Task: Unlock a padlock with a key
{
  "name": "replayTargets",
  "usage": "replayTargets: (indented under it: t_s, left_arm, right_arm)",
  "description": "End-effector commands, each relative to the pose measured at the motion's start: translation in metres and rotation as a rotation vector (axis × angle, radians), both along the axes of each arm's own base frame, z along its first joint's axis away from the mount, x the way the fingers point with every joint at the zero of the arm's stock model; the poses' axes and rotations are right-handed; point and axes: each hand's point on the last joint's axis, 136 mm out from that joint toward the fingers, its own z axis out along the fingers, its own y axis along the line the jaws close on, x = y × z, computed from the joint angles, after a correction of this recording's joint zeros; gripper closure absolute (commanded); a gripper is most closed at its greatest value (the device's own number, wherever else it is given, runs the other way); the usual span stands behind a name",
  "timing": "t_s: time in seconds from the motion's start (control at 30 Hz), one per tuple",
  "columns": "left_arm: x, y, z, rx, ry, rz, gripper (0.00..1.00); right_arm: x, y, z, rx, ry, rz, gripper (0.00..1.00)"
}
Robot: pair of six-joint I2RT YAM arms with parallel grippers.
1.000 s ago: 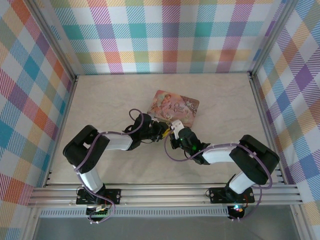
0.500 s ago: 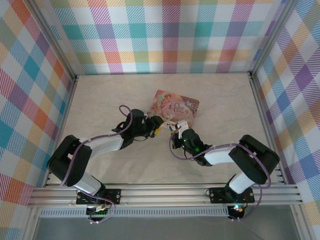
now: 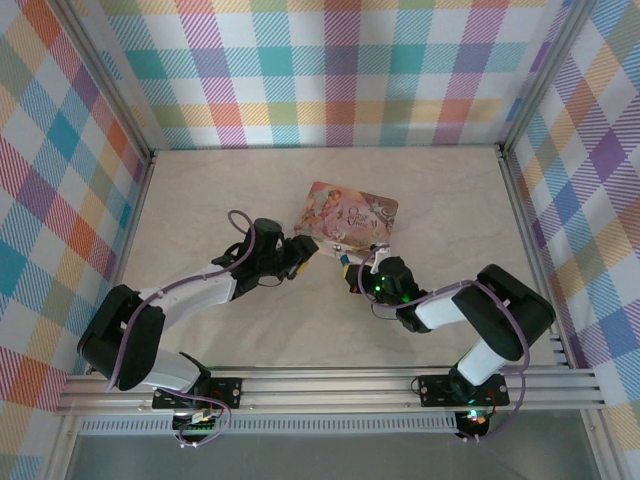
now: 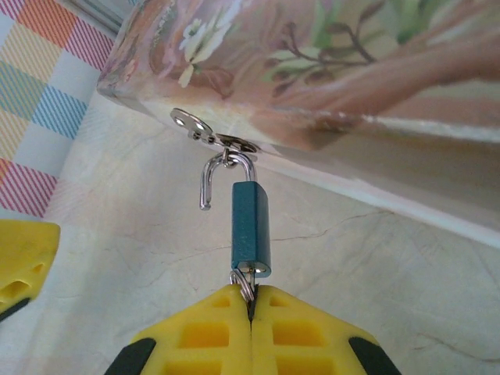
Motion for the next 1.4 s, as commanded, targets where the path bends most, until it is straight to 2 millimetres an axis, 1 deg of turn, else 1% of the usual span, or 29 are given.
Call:
replayTargets:
  t_s: [0.0,0.07,0.13,0.3,0.47,0.57,0.67,0.77,0.87,0.97,1.1,1.23,1.37]
  left_arm:
    - [0.008,0.007,0.011,0.023,-0.032,0.005,0.46]
    - [0.010,0.007,0.013,0.012,-0.030,0.001,0.44]
    - [0.013,0.010,0.014,0.000,-0.026,0.003,0.43]
    - [0.026,0.031,0.018,-0.003,-0.027,0.035,0.40]
    - [0.042,0.054,0.024,0.073,-0.047,0.046,0.34]
    - [0.053,0.063,0.029,0.091,-0.063,0.050,0.31]
    - [0.066,0.071,0.035,0.101,-0.081,0.061,0.29]
    - [0.079,0.077,0.039,0.123,-0.099,0.057,0.27]
    - [0.092,0.076,0.036,0.155,-0.113,0.012,0.25]
    - [0.106,0.072,0.023,0.182,-0.095,-0.051,0.25]
    - [0.125,0.054,0.014,0.141,-0.086,-0.136,0.25]
    - [0.133,0.046,0.000,0.131,-0.064,-0.176,0.26]
    - [0.128,0.038,-0.012,0.111,-0.037,-0.217,0.29]
  right_arm:
    - [-0.007,-0.003,-0.017,0.077,0.136,-0.034,1.00]
    - [-0.006,-0.004,-0.021,0.093,0.161,-0.042,1.00]
    - [-0.006,-0.005,-0.024,0.099,0.175,-0.047,0.96]
    - [-0.005,-0.009,-0.029,0.076,0.184,-0.056,0.88]
    - [-0.006,-0.013,-0.029,0.032,0.180,-0.057,0.78]
    - [-0.007,-0.018,-0.029,0.002,0.179,-0.068,0.72]
    - [-0.008,-0.025,-0.028,-0.033,0.168,-0.078,0.64]
    - [-0.007,-0.026,-0.015,-0.039,0.113,-0.064,0.54]
    - [-0.005,-0.024,0.002,-0.025,0.061,-0.044,0.45]
    - [-0.002,-0.020,0.013,0.014,0.043,-0.006,0.38]
    - [0.007,-0.018,0.024,0.080,0.041,0.021,0.33]
    - [0.020,-0.020,0.032,0.084,0.025,0.031,0.27]
    - [0.031,-0.020,0.039,0.050,0.000,0.052,0.22]
